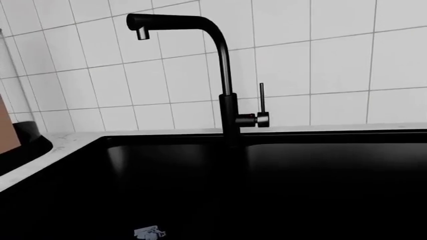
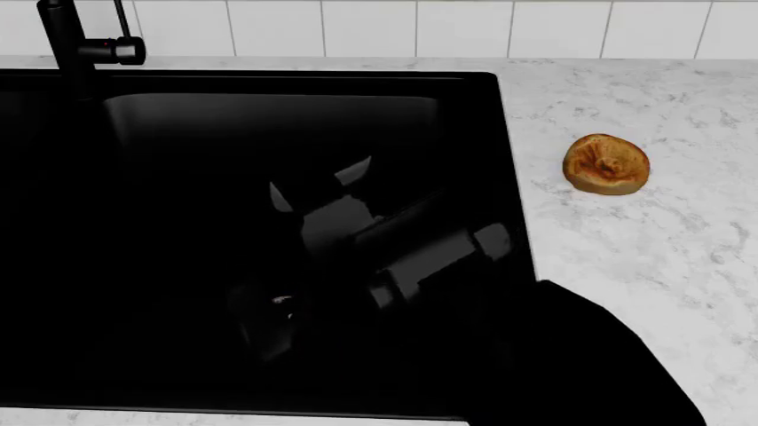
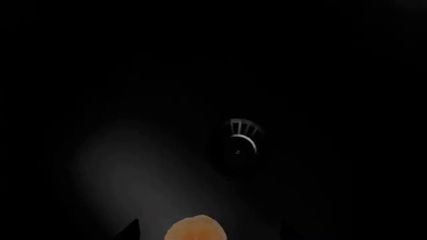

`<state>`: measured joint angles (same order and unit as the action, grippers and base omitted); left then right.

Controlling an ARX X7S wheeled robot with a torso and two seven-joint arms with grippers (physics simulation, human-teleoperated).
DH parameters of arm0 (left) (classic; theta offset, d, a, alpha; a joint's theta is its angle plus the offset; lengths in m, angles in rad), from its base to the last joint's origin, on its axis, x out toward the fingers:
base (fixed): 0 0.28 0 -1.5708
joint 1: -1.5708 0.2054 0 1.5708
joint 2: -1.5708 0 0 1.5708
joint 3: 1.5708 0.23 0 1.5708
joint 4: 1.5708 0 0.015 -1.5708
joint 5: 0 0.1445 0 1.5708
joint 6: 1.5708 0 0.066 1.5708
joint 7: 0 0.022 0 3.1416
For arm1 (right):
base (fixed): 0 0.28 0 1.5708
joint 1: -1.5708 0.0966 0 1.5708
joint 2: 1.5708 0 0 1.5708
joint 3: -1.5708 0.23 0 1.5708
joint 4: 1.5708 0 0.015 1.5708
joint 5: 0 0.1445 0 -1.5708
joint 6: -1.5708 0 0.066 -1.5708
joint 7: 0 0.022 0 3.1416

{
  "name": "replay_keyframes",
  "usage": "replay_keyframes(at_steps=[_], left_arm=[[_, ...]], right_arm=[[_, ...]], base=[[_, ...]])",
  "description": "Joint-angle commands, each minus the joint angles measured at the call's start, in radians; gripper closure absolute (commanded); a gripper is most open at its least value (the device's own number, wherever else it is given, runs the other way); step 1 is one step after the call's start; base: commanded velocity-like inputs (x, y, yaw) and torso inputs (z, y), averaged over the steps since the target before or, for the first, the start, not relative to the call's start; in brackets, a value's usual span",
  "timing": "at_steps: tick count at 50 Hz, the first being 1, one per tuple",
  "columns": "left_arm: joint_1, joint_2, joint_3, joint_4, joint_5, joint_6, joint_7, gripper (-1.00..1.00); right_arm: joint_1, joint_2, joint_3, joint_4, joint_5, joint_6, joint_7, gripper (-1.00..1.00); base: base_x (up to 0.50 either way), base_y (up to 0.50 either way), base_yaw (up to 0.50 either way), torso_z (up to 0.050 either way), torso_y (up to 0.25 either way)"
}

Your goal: Pick the scallop from the counter and place it in the sink

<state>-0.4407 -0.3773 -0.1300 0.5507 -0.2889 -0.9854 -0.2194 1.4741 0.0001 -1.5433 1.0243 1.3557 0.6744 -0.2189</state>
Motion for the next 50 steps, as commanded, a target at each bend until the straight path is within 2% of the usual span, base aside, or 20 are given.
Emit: replay_keyframes(at_steps=[1,11,16,31,41,50], left_arm=[[0.004,-0.002,0.001,-0.003,-0.002,0.007,-0.001,-1.0],[0.004,-0.004,0.002,0.001,-0.004,0.002,-0.006,-1.0],[-0.002,-0.006,0.011,-0.012,0.0,0.01,-0.006,-1.0],[-0.012,-0.021,0.003,0.013,-0.008,-0.021,-0.011,-1.0],[-0.001,-0.027,0.005,-0.011,-0.001,0.012,-0.008,-1.0],[0.015,-0.032,-0.005,-0.008,-0.004,0.022,-0.006,-1.0]], right_arm=[[0.051,0.0,-0.002,0.025,0.042,-0.036,-0.007,-1.0],[0.096,0.003,0.042,0.12,0.126,-0.131,-0.054,-1.0],[0.087,0.228,0.125,-0.279,0.198,-0.163,0.161,-1.0],[-0.005,0.617,0.232,-0.949,0.277,-0.248,0.515,-1.0],[-0.056,0.853,0.286,-1.302,0.297,-0.311,0.681,-1.0],[-0.122,1.07,0.32,-1.562,0.283,-0.386,0.744,-1.0]], base=[[0.0,0.0,0.0,0.0,0.0],[0.0,0.0,0.0,0.0,0.0],[0.0,0.0,0.0,0.0,0.0],[0.0,0.0,0.0,0.0,0.0],[0.0,0.0,0.0,0.0,0.0],[0.0,0.0,0.0,0.0,0.0]])
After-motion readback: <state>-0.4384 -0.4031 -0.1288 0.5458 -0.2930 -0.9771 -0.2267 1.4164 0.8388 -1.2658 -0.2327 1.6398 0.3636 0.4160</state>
